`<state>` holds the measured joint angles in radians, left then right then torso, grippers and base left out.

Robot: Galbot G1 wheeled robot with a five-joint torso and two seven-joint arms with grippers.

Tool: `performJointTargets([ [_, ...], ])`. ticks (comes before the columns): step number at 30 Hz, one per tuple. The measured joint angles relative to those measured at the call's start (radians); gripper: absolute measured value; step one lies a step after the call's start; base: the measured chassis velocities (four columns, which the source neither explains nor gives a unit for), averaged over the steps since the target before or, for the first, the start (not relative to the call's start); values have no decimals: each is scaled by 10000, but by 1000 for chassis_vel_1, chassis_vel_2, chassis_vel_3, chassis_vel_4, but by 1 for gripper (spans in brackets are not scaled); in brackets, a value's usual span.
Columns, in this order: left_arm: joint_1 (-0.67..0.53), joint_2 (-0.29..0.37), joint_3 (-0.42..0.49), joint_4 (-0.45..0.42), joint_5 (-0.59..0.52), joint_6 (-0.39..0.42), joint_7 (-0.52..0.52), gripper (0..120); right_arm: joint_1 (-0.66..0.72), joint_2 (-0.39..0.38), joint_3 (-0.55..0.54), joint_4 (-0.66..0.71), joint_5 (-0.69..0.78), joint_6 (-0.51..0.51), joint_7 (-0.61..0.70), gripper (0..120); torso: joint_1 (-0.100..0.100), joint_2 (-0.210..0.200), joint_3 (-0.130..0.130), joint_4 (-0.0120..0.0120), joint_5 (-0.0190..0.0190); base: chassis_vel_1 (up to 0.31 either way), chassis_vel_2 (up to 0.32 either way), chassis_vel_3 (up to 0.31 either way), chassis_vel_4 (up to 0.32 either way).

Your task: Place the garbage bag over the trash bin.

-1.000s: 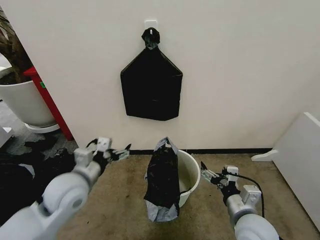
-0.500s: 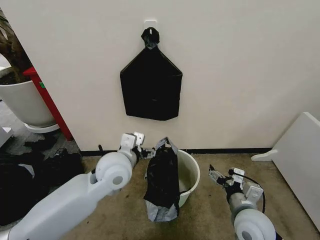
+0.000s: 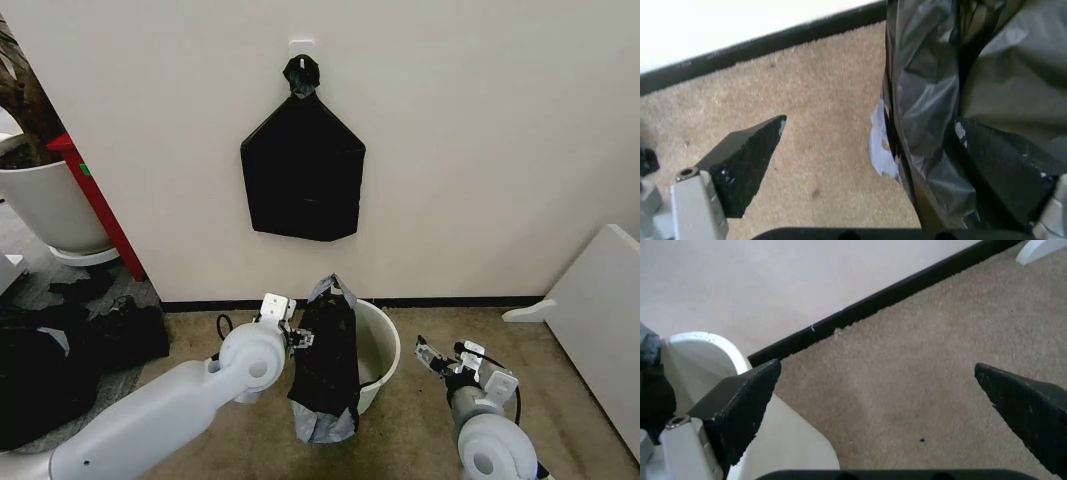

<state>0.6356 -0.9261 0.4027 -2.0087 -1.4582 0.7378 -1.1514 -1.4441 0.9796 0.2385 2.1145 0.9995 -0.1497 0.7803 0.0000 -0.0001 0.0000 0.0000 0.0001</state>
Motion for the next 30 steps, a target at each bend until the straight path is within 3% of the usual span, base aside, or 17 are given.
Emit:
performJointTargets([
  [30,-198,-1573,278,2126,244,-22,-13,100,-1,-90,-72,145,535,-21,704,100,0,0,-1,0,0,0,0,0,0],
])
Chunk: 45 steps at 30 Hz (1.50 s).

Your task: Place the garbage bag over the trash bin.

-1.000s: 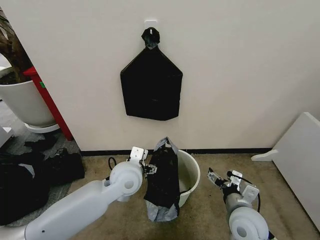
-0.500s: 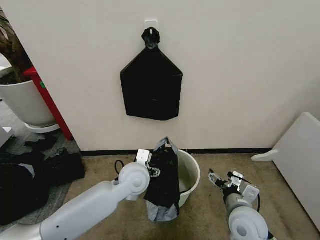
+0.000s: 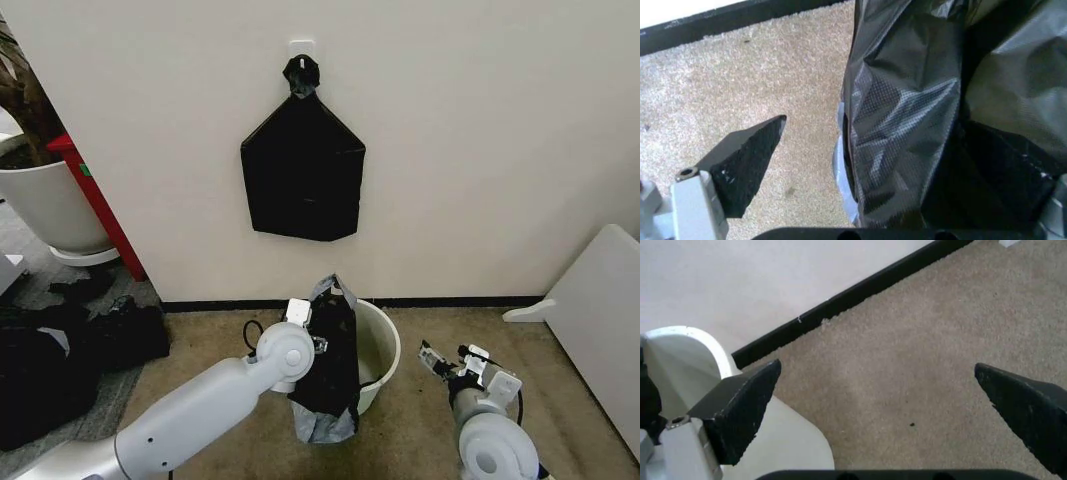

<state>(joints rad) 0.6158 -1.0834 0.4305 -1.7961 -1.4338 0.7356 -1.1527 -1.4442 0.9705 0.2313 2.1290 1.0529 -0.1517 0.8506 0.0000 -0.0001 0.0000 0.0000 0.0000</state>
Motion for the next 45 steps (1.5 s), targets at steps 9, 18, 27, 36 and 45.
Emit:
performJointTargets([
  [9,110,-113,28,289,92,-3,20,93,27,-32,-60,7,55,-12,104,100,0,0,-1,0,0,0,0,0,0],
  [18,241,-259,15,403,115,-6,13,63,14,-55,-104,33,55,-16,149,100,0,1,-1,0,1,0,0,0,0],
  [27,424,-465,-4,531,87,-69,-114,29,27,-94,-133,-3,11,-14,131,100,0,1,-2,2,2,0,0,0,0],
  [36,406,-539,19,359,-225,-213,-289,7,53,-105,-173,-32,-92,-2,107,100,0,1,0,1,-3,0,0,0,0],
  [45,478,-408,29,-169,-453,-1003,-720,3,55,-88,-19,209,-203,-10,83,100,0,1,1,-1,-1,0,0,0,0],
])
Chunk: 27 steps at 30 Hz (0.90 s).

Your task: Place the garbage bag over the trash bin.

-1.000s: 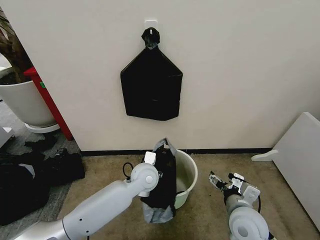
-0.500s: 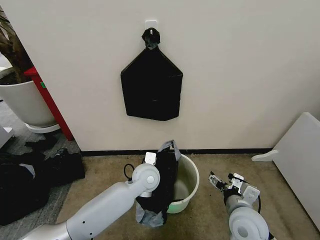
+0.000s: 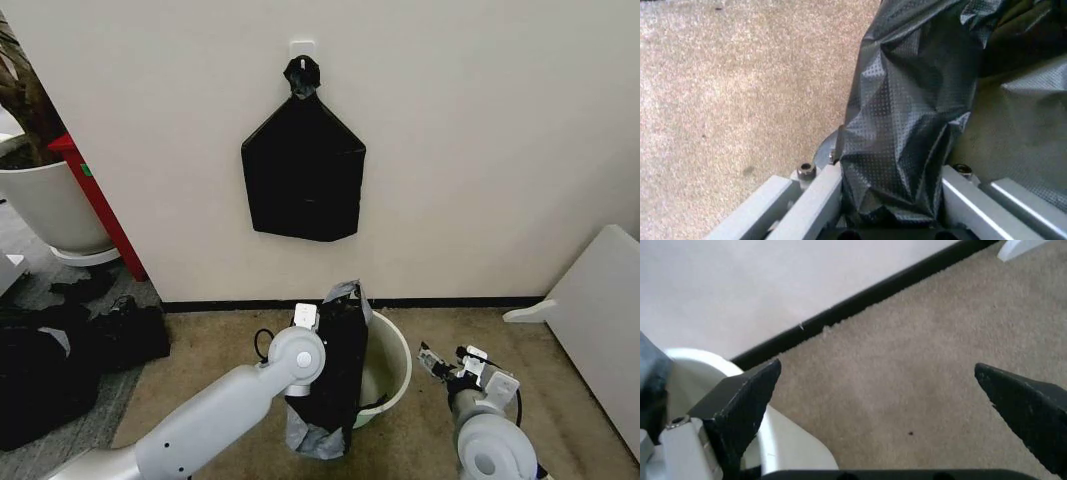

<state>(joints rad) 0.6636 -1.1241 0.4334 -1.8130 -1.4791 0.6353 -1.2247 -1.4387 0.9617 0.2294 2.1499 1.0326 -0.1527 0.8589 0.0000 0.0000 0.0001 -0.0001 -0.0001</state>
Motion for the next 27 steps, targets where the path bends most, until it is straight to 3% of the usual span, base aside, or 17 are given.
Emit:
performJointTargets([
  [7,540,553,-529,-984,-102,-1131,207,0,96,-140,430,1080,314,-109,385,100,0,-1,1,-2,2,0,0,0,0],
  [13,1765,1120,-1927,-1926,-51,-2326,1370,0,235,-731,849,2574,1287,-482,369,100,0,-1,0,2,0,0,0,0,0],
  [22,2830,1510,-3275,-2741,404,-3222,2860,0,787,-1431,251,3538,2590,-1468,-828,100,0,-1,-1,0,1,0,0,0,0],
  [27,3147,1693,-3575,-3063,903,-3346,3393,0,2446,-1881,-580,3281,3251,-2054,-1397,100,0,-1,-1,1,1,0,0,0,0],
])
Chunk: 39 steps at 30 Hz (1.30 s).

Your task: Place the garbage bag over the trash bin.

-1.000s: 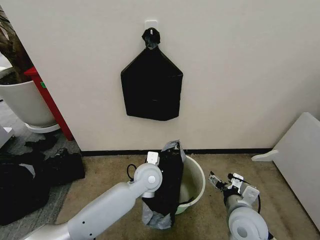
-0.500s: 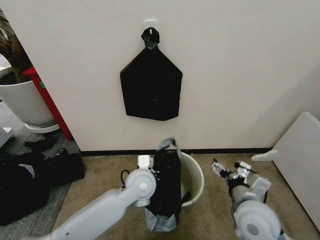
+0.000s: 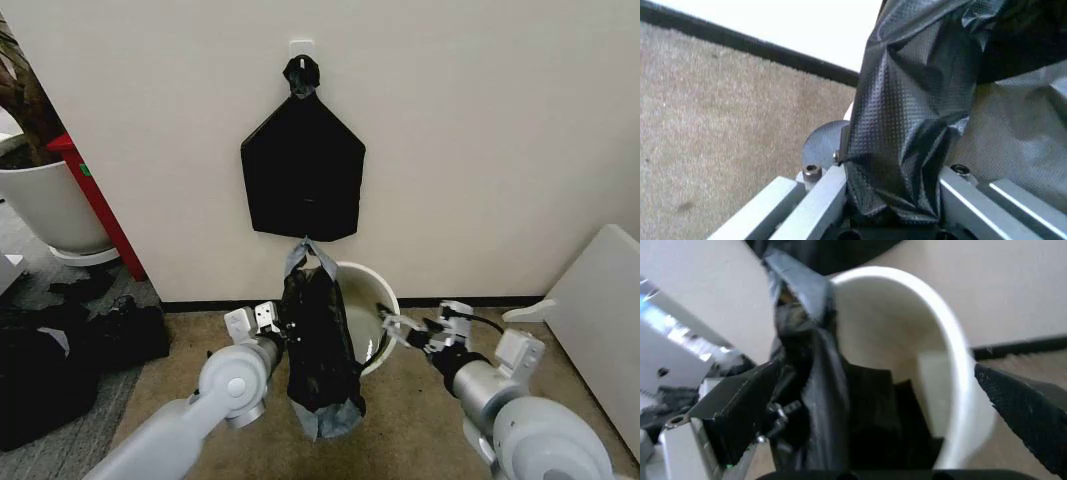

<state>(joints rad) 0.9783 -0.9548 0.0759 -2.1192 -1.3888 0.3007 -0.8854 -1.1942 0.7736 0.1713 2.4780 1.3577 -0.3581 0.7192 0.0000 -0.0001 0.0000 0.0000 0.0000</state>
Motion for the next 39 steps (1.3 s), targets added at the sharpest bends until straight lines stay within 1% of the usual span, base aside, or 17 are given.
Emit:
performJointTargets([
  [1,0,0,0,0,0,0,0,0,0,0,0,0,0,0,0,100,0,0,0,0,0,0,0,0,0],
  [4,178,-18,-94,-108,252,-19,171,0,1538,19,-1097,-348,460,-75,261,100,0,0,0,2,0,0,0,0,0],
  [7,261,-69,-101,-146,389,-20,237,0,2475,166,-2203,-569,561,-58,406,100,0,0,0,2,-1,0,0,0,0],
  [8,261,-69,-101,-146,389,-20,237,0,2475,166,-2203,-569,561,-58,406,100,0,0,0,2,-1,0,0,0,0],
  [12,299,-102,-173,-177,447,-15,259,0,2911,440,-3106,-856,567,-77,490,100,0,0,0,1,-1,0,0,0,0],
  [19,353,-73,-331,-292,490,8,294,0,3150,740,-3616,-1478,752,-183,912,100,0,0,0,-1,0,0,0,0,0],
  [21,382,-92,-354,-315,558,18,319,0,3374,927,-3843,-1725,959,-141,1222,95,0,0,0,0,0,0,0,0,0],
  [22,382,-92,-354,-315,558,18,319,0,3374,927,-3843,-1725,959,-141,1222,95,0,0,0,0,0,0,0,0,0],
  [24,403,-117,-356,-339,587,27,327,0,3648,1167,-4046,-1898,1227,78,1684,86,0,0,0,-1,0,0,0,0,0],
  [26,415,-134,-356,-343,600,34,327,0,3848,1377,-4101,-1923,1672,238,2071,80,0,0,0,1,0,0,0,0,0],
  [28,419,-143,-362,-350,608,37,327,0,3966,1477,-4102,-1913,2094,302,2302,70,0,0,0,2,-1,0,0,0,0],
  [29,419,-143,-362,-350,608,37,327,0,3966,1477,-4102,-1913,2094,302,2302,70,0,0,0,2,-1,0,0,0,0],
  [34,423,-147,-446,-389,611,38,314,0,3966,1370,-4165,-1914,2036,310,2319,53,0,0,0,-1,-1,0,0,0,0],
  [35,449,-135,-514,-395,633,38,306,0,3951,1337,-4175,-1868,2048,315,2318,47,0,0,0,0,0,0,0,0,0],
  [36,449,-135,-514,-395,633,38,306,0,3951,1337,-4175,-1868,2048,315,2318,47,0,0,0,0,0,0,0,0,0],
  [39,542,-130,-612,-451,667,38,283,0,4004,1313,-4343,-1850,1997,341,2330,35,0,0,0,-1,0,0,0,0,0],
])
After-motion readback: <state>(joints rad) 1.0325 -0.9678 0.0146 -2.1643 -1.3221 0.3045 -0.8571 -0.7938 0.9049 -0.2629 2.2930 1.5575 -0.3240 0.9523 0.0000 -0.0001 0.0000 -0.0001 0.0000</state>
